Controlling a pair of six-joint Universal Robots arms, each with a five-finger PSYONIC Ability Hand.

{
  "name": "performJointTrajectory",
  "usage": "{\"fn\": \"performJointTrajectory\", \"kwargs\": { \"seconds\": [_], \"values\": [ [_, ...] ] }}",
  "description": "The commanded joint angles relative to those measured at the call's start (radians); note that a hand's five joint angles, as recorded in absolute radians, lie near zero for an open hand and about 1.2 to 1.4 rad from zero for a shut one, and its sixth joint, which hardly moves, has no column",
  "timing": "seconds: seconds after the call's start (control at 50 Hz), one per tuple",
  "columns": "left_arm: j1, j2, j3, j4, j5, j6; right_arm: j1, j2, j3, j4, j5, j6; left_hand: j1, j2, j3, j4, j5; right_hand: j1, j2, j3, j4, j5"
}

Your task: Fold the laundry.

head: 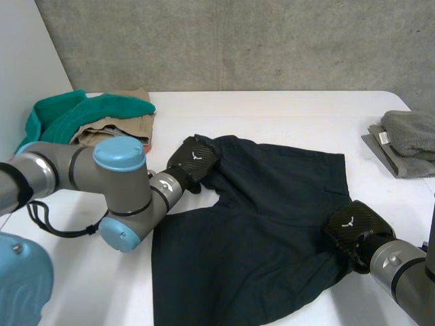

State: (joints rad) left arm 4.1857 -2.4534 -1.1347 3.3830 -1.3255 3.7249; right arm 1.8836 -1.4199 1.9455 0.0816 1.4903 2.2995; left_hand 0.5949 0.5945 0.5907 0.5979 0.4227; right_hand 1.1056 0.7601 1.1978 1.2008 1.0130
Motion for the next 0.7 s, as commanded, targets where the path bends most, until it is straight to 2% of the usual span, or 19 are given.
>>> {"fn": "performJointTrajectory", "kwargs": {
  "seconds": [0.02,0.16,0.26,0.32,0.36,0.44,0.7],
  "values": [
    [-0.001,-0.053,0.038,0.076,0.0,0.03,0.0,-0.001,0.007,-0.008,0.001,0.0,0.103,0.103,0.107,0.1,0.101,0.291,0.636,0.198,0.195,0.209],
    [-0.001,-0.113,0.102,0.096,-0.001,0.039,0.0,0.001,0.02,-0.017,0.001,0.0,0.299,0.3,0.304,0.296,0.297,0.291,0.636,0.198,0.195,0.209],
    [-0.001,-0.13,0.122,0.093,-0.024,0.075,0.0,0.001,0.021,-0.02,0.001,0.0,0.8,0.801,0.805,0.797,0.798,0.291,0.636,0.198,0.195,0.209],
    [-0.002,-0.116,0.107,0.091,-0.047,0.093,0.0,0.001,0.021,-0.023,0.002,0.0,0.801,0.802,0.806,0.798,0.799,0.291,0.636,0.198,0.195,0.209],
    [-0.01,-0.079,0.063,0.09,-0.11,0.107,0.0,0.001,0.02,-0.023,0.002,0.0,0.801,0.802,0.806,0.798,0.799,0.291,0.636,0.198,0.195,0.209],
    [-0.016,0.003,-0.028,0.091,-0.168,0.108,0.0,0.001,0.02,-0.025,0.002,0.0,0.801,0.802,0.806,0.798,0.799,0.291,0.636,0.198,0.195,0.209],
    [-0.03,0.175,-0.283,0.095,-0.193,0.107,0.003,0.001,0.026,-0.023,0.001,0.0,0.801,0.802,0.806,0.798,0.799,0.291,0.636,0.198,0.195,0.209]
  ]
}}
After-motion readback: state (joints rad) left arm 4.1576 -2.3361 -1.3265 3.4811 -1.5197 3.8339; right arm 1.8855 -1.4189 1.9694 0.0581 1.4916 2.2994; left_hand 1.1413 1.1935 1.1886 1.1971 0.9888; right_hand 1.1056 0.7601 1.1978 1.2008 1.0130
